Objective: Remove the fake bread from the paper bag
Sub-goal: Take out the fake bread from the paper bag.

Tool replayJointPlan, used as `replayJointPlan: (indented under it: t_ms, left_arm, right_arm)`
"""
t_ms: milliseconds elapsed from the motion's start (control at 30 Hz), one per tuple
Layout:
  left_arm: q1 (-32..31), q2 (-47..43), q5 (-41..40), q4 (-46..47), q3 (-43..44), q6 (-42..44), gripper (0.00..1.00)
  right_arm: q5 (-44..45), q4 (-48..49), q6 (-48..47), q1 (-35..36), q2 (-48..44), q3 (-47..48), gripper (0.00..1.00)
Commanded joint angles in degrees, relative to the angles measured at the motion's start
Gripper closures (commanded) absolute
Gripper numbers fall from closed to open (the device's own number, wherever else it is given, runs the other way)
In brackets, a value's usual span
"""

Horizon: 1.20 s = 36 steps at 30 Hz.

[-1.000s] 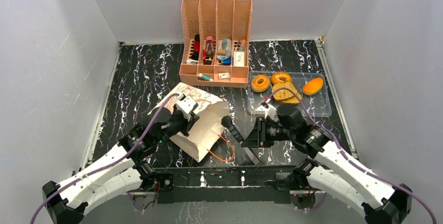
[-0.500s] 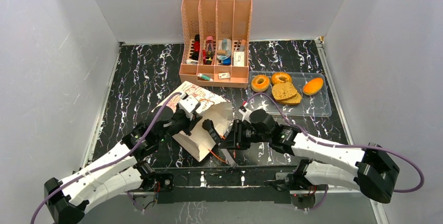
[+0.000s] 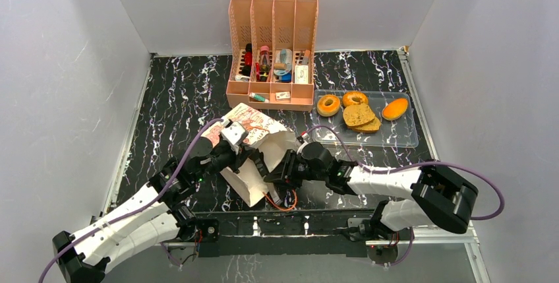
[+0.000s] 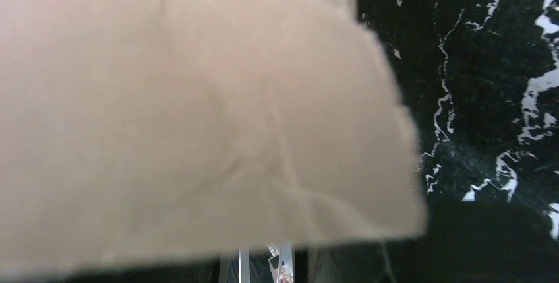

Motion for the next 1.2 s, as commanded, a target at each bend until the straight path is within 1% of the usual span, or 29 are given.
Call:
replayJointPlan:
  t_ms: [0,233,500,967,1167]
  left_arm:
    - [0.0,-1.1,1.8,3.0,-0.4,-0.9,1.00]
    - [-0.1,-2.0,2.6,3.1,-1.1,-1.5,1.00]
    - [0.0,-2.9,2.9,2.6,-1.7,-1.4,1.00]
    - [-0.1,-3.1,4.7,3.0,-1.9,-2.3,1.00]
    - [-0.1,-3.1,5.2,2.2,-1.8,-2.5,1.00]
  right_arm:
    - [3.3,5.9,2.5,1.7,1.8,4.5,0.70]
    - [3.4,9.7,5.7,3.6,6.4,5.6,0.68]
    - [4.5,14.1,7.7,4.4,8.0,5.7,0.64]
    - [4.1,19.0,7.4,4.3,15.3,8.9,0.61]
    - [2.0,21.1,5.8,4.2,18.5,11.9,0.61]
